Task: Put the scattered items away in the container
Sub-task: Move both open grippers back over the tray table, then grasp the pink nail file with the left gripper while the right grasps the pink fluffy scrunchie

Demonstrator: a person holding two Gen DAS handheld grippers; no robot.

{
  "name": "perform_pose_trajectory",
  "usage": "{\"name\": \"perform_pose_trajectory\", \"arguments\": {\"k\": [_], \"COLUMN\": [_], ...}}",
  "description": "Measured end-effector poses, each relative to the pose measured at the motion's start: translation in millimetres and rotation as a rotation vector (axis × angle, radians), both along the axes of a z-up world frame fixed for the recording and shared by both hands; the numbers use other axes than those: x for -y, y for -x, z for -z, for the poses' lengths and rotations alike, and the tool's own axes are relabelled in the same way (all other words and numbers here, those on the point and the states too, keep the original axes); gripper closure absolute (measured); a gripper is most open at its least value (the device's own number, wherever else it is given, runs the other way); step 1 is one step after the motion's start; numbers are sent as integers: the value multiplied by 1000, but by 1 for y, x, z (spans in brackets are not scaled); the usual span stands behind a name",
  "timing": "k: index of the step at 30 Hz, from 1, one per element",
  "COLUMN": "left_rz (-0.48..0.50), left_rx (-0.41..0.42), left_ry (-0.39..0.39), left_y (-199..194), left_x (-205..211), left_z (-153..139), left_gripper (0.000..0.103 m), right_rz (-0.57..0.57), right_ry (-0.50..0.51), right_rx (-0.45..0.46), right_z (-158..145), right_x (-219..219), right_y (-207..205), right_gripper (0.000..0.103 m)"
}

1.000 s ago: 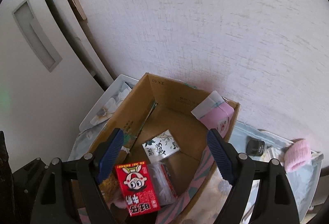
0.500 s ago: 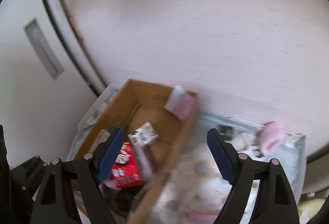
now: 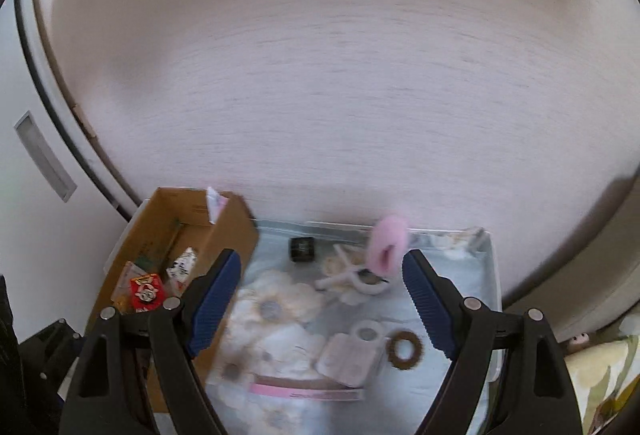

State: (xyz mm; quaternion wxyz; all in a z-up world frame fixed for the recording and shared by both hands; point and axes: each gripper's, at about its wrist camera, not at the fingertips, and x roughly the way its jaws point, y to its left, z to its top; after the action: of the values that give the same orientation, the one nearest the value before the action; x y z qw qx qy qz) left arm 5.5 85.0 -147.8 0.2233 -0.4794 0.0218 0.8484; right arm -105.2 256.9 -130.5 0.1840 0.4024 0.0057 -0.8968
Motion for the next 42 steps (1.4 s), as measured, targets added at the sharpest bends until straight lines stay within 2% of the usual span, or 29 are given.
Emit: {"name": "perform_pose_trajectory", "arguments": {"k": [3, 8, 15, 23, 32, 35, 37, 40, 42], "left_rz": [42, 87, 95, 70, 52, 65, 83, 105, 121], "left_rx": [-19, 29, 83, 102, 145, 144, 128, 119, 111], "left_ry": [46, 59, 176, 175, 142, 139, 134, 129, 124], "left_y": [-1, 12, 31, 46, 56, 57, 56, 55, 53], "left_x": [-19, -41, -78, -94, -91, -93, -95, -99, -102], "left_z": [11, 42, 101, 133, 152, 154, 152, 149, 147], "left_gripper": [3, 3, 3, 3, 4, 7, 14, 26, 39], "right_rz": [-3, -25, -67, -57, -17, -3, -4, -10, -20], "right_ry": [-14, -37, -77, -57, -101, -126, -138, -132, -122], "right_rx": [19, 68, 174, 238, 207, 184, 168, 166, 166], "right_z": [8, 30, 76, 123, 146, 151, 152, 153, 153], "right_x": [-14, -30, -33, -27, -14, -14, -16, -19, -20], "right_y": [5, 16, 46, 93, 120, 123, 124, 125, 125], "right_gripper": [23, 23, 23, 23, 23, 23, 23, 23, 30]}}
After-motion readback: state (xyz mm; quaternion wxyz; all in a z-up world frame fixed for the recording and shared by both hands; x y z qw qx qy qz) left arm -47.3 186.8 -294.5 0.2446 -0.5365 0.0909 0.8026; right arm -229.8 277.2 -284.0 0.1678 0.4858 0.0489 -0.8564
